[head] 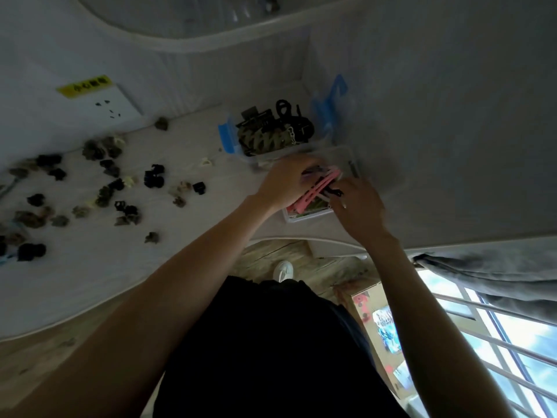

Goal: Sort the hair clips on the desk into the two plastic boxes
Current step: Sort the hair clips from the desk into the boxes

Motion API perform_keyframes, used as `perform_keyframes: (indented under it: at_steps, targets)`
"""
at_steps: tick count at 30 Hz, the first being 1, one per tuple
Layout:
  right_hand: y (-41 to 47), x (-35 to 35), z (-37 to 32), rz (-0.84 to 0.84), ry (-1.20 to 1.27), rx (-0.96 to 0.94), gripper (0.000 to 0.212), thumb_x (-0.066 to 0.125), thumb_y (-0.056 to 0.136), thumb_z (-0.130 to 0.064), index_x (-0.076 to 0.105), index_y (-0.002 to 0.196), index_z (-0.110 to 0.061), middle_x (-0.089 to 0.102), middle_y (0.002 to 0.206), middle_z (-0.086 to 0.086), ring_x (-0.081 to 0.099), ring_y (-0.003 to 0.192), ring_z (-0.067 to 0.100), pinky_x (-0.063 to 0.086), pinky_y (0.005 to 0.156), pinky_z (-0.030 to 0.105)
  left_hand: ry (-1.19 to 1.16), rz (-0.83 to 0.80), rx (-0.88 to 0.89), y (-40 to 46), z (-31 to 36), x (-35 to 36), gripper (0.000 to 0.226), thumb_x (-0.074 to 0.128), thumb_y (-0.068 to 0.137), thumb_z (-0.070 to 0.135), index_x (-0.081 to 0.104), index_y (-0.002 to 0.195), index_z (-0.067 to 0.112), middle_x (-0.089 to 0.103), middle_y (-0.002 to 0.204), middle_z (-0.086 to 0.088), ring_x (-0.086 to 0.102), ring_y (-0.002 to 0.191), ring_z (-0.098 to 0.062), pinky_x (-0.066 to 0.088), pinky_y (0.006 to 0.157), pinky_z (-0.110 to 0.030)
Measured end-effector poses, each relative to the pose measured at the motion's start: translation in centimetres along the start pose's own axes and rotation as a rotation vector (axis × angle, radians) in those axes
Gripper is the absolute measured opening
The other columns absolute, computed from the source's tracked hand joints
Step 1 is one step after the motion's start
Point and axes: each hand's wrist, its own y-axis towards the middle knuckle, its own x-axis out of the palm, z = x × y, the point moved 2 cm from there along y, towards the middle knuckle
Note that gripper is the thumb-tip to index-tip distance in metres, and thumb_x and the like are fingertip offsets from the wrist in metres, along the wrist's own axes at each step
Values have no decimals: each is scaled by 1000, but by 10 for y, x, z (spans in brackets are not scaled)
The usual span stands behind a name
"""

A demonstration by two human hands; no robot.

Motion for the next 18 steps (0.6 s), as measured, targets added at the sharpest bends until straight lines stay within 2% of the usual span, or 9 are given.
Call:
perform_keyframes:
  at_steps: [3,7,11,13,15,18]
  targets:
    - [7,3,-3,0,29,9,28,54,89,-12,61,115,-6,62,118,19,55,108,37,42,94,43,-53,149,5,-10,-5,-14,24,51,93,17,63,112,9,69,105,-6,62,95,-18,39,78,-16]
    - [13,27,-31,-74,4,-135,41,53,87,-15,51,128,-18,52,135,9,48,121,31,42,98,45,223,108,112,-38,-35,-25,17,57,87,24,67,100,17,70,99,0,59,96,-21,42,87,-31]
    - [16,37,-20,-134,-35,-72,39,43,92,-26,52,129,-19,51,137,9,48,124,29,40,100,42,405,31,140,-45,-33,-12,25,53,88,21,67,108,18,69,108,0,58,105,-23,38,97,-37]
    - [15,34,-13,-135,-66,-74,41,37,91,-31,54,126,-18,53,135,9,49,122,30,39,100,41,395,-40,140,-41,-28,-4,24,55,89,16,69,108,15,70,106,-5,58,106,-26,37,98,-36]
    - [10,34,-4,-160,-12,-25,40,44,93,-25,49,132,-16,49,138,11,45,125,31,37,103,41,372,-61,118,-36,-22,3,25,56,88,14,68,110,14,69,110,-8,58,108,-26,35,100,-35]
    - [6,33,0,-135,63,6,39,45,95,-21,47,133,-12,50,137,13,46,124,31,37,103,39,286,30,92,-32,-17,1,28,50,92,14,63,116,15,66,117,-6,56,111,-25,38,99,-36]
